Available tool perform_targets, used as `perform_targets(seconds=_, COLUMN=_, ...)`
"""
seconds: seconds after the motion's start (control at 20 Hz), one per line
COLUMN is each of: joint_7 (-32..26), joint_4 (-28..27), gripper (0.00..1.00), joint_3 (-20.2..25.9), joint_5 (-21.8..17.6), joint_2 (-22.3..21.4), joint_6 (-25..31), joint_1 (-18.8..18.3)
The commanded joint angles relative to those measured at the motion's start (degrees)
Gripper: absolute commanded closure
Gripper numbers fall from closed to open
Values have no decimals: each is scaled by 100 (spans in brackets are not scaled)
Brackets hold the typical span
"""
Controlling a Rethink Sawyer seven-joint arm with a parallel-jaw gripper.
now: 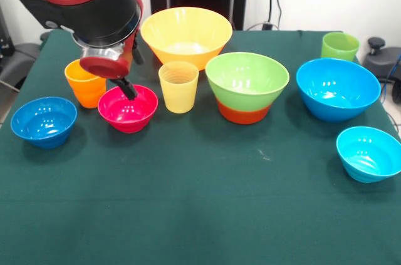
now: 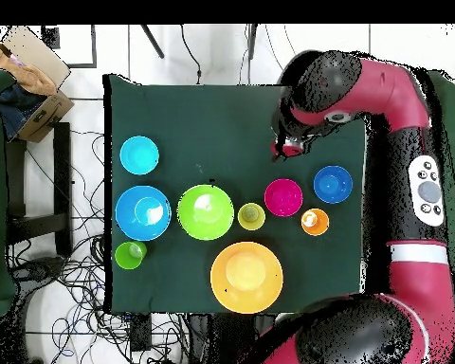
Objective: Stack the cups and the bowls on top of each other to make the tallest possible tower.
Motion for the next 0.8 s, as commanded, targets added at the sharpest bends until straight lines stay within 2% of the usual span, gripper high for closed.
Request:
perform_targets(seconds=0.05, joint_7=-136, joint_4=805, gripper=0, joint_3=-95, joint_5=-40, joint_2=-63, joint_6=-779, joint_1=-45)
perform_targets(seconds=0.8, joint_7=154, joint_4=1196, gripper=0, joint_3=-168, joint_5=-106, joint_2=-18, joint_6=-1498, joint_1=16)
